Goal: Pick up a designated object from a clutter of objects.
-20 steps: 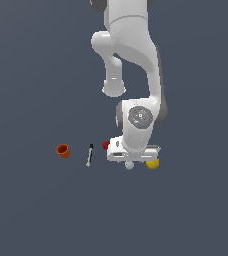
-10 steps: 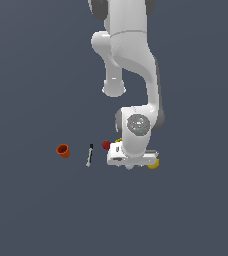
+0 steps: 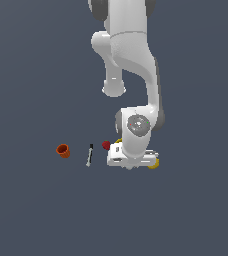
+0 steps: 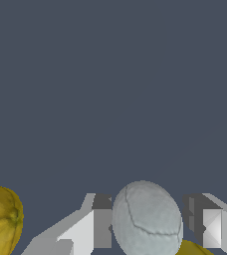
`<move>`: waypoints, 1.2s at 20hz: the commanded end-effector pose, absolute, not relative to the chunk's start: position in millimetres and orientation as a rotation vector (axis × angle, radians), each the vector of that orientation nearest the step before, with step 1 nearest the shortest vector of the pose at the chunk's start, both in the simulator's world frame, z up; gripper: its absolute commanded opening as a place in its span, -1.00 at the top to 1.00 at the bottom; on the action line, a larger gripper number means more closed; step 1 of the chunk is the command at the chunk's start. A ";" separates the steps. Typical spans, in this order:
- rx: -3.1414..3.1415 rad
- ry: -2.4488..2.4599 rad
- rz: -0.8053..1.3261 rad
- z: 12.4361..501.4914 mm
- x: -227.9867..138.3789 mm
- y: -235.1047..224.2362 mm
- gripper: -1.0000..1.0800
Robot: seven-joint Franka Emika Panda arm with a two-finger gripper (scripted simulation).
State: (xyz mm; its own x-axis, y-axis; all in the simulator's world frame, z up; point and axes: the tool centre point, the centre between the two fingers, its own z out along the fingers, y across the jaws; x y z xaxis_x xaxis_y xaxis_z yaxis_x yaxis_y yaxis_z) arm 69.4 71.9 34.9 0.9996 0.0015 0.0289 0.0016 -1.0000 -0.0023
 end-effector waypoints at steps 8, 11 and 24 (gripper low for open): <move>-3.139 -0.003 -0.045 41.3 68.6 69.0 1.00; -3.139 -0.003 -0.044 51.4 67.3 64.4 1.00; -3.139 -0.004 -0.031 151.3 55.6 17.9 1.00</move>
